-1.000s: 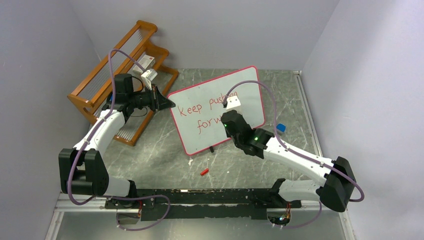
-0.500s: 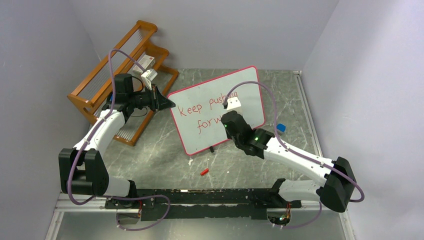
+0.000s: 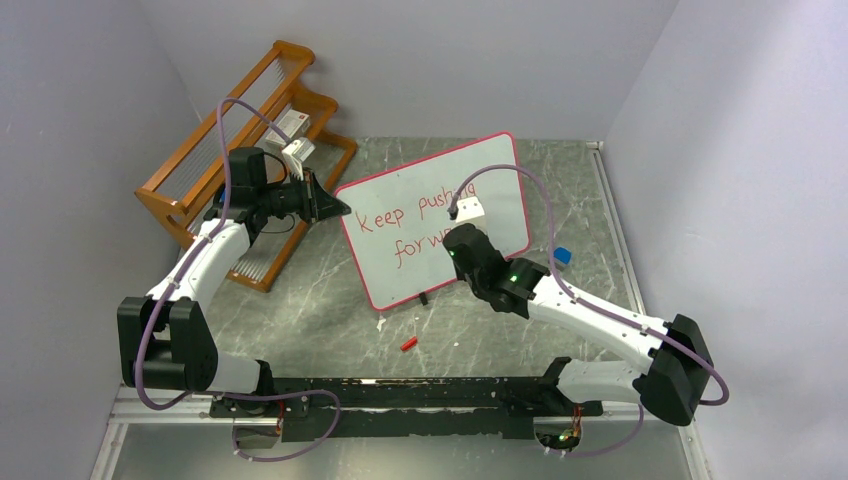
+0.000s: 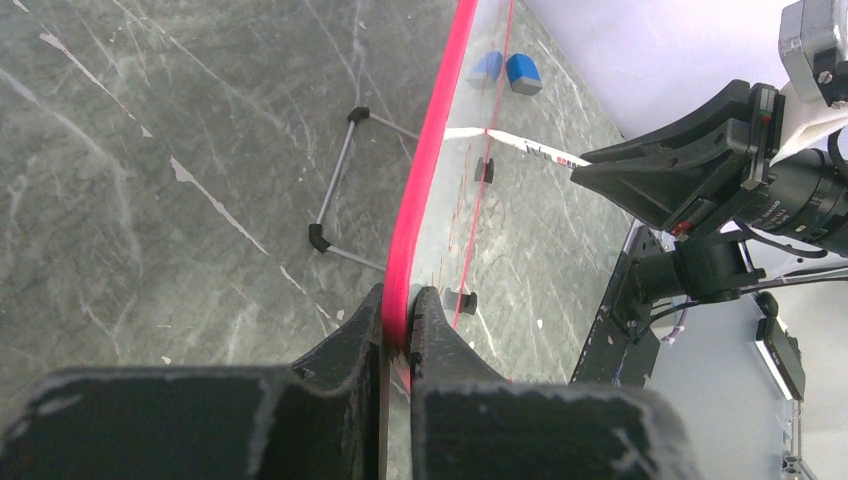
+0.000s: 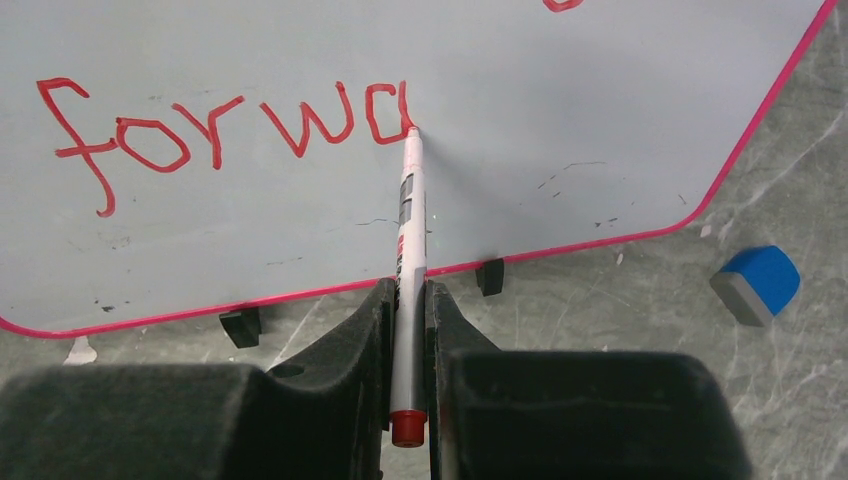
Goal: Write a sentence on the whiteboard
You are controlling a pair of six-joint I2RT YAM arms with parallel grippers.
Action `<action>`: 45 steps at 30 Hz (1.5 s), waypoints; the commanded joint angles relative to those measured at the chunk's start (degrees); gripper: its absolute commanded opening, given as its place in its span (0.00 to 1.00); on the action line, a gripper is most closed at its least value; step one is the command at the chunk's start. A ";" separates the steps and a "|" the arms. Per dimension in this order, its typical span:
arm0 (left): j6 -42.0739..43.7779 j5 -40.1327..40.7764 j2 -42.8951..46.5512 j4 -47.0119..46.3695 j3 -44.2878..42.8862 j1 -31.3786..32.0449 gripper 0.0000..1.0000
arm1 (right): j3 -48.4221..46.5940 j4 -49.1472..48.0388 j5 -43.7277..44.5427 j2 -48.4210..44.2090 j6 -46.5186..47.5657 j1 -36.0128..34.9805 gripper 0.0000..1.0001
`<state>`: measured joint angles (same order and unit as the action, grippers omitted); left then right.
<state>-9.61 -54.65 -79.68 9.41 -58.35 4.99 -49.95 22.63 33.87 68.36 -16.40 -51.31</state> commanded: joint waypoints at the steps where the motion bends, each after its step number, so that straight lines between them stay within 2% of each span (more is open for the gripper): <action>1: 7.39 9.13 -2.49 3.51 1.21 1.16 0.05 | 1.07 0.69 0.58 -0.68 -0.64 0.88 0.00; 17: 7.39 9.00 -2.56 3.44 1.17 1.16 0.05 | 0.19 -1.30 0.82 -4.20 1.09 1.46 0.00; 28: 7.36 9.01 -2.49 3.41 1.18 1.16 0.05 | -1.23 -5.02 -1.23 -2.34 3.26 2.78 0.00; 45: 7.40 8.99 -2.59 3.51 1.13 1.16 0.05 | 0.21 -4.01 -2.76 -1.24 2.68 4.46 0.00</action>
<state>-9.41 -54.63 -79.70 9.43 -58.35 4.99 -49.82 18.70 31.27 66.96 -13.63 -47.77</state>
